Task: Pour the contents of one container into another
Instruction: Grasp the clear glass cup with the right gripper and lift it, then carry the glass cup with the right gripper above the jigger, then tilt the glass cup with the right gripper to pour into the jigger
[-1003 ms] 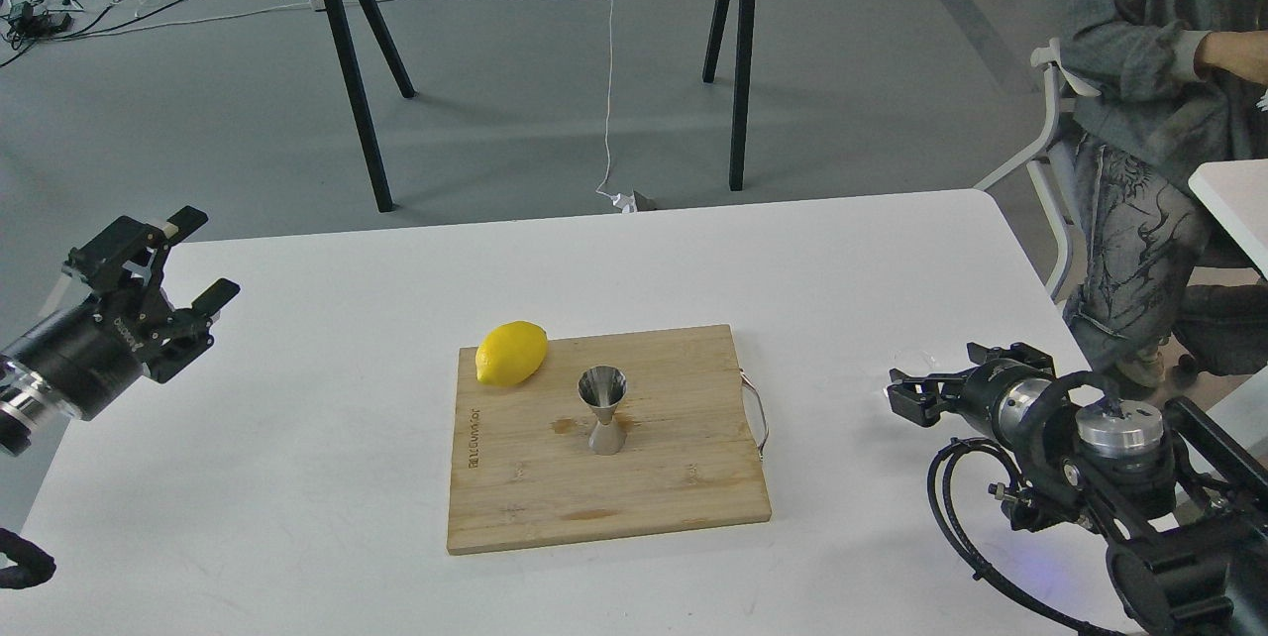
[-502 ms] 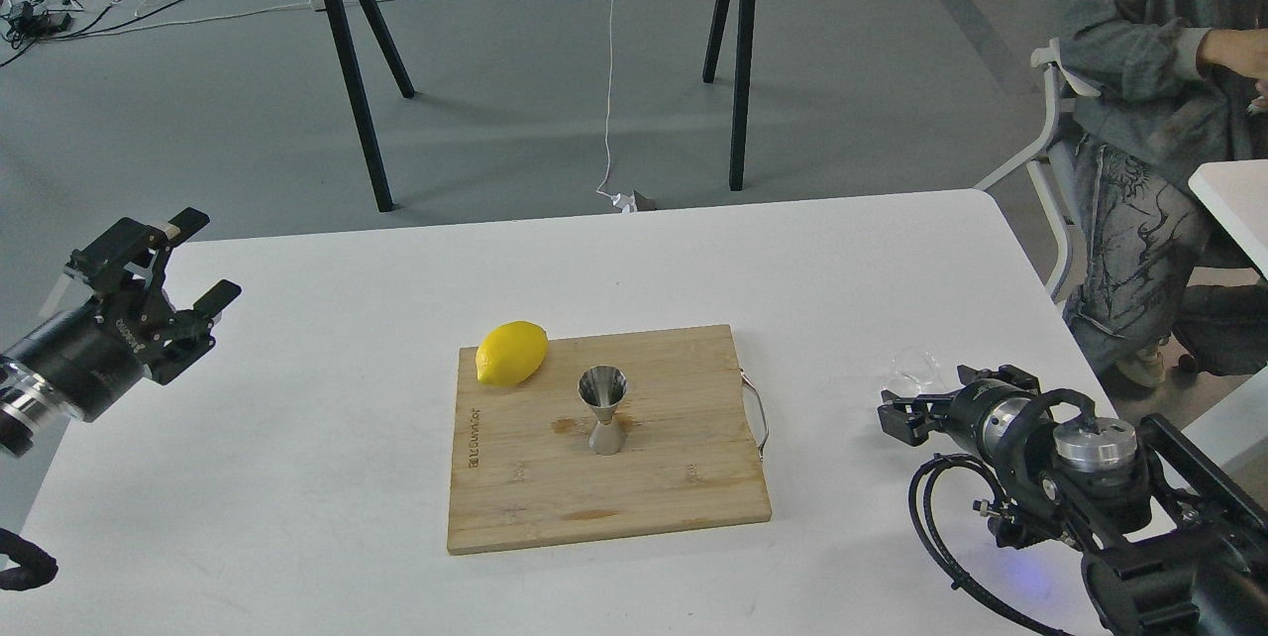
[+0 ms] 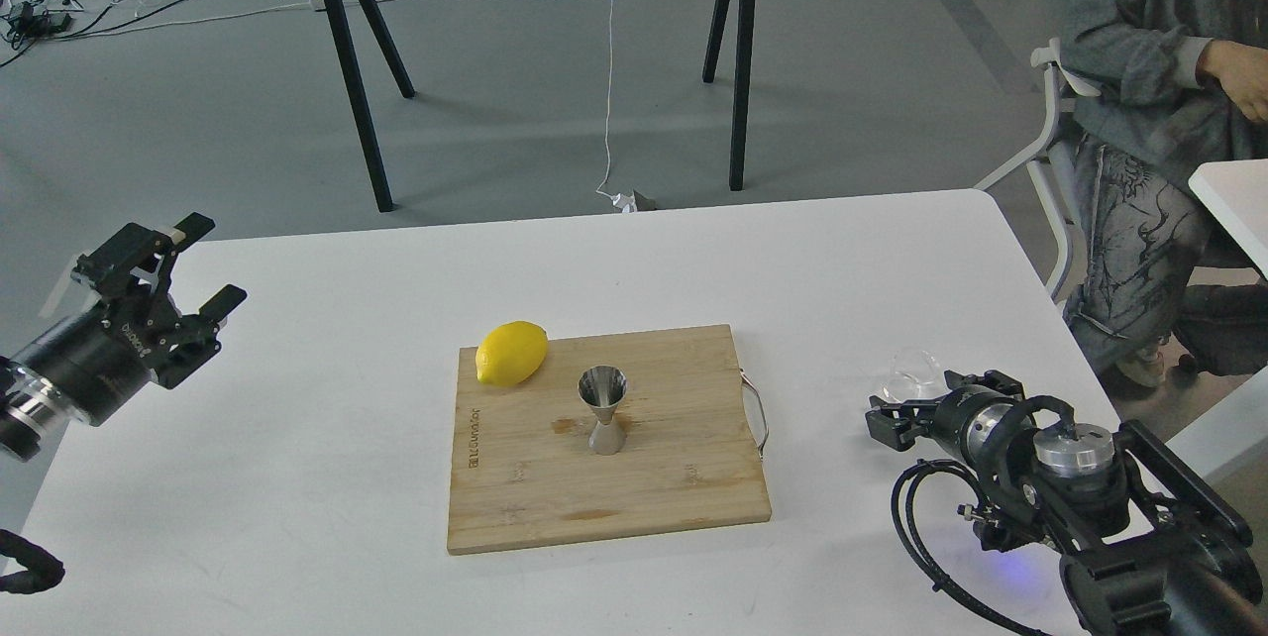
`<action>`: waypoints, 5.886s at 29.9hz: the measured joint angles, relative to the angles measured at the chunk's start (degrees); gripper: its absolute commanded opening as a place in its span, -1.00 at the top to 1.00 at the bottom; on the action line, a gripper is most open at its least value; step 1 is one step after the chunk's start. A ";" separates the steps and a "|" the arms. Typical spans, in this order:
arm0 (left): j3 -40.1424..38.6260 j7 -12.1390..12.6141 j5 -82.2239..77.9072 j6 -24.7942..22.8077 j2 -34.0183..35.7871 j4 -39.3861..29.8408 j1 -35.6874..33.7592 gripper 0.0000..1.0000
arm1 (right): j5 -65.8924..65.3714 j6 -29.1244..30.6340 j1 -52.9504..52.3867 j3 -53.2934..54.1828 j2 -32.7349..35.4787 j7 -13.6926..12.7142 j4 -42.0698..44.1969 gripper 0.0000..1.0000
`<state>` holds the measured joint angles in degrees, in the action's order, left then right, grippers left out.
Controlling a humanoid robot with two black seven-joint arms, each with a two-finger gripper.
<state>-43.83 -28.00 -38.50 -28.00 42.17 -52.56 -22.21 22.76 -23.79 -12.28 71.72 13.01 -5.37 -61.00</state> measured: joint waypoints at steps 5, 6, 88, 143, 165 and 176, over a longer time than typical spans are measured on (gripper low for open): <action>0.05 0.00 0.00 0.00 -0.48 0.34 0.00 -0.96 | -0.02 0.97 -0.69 0.01 0.00 0.00 1.31 -0.93; 0.06 0.00 0.00 0.00 -0.48 0.34 0.00 -0.96 | -0.05 1.14 -0.76 0.01 0.00 0.00 1.53 -0.92; 0.91 0.00 -1.51 0.00 -2.22 1.77 0.16 -0.96 | -16.40 12.97 -8.71 -14.74 -0.87 -1.77 -11.94 0.28; 2.44 0.00 -2.19 0.00 -3.41 1.76 -0.02 -0.96 | -41.93 19.52 -30.40 -45.53 5.09 -7.72 -15.74 0.29; 2.44 0.00 -2.19 0.00 -3.41 1.76 -0.02 -0.96 | -50.78 20.66 -36.14 -53.08 5.36 -7.28 -15.70 0.29; 2.44 0.00 -2.17 0.00 -3.41 1.76 0.06 -0.96 | -51.75 20.81 -37.97 -54.63 5.13 -7.02 -15.57 0.29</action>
<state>-41.39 -28.00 -40.67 -28.00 38.76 -50.80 -22.15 -28.99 -2.99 -50.25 17.09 18.14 -12.39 -76.57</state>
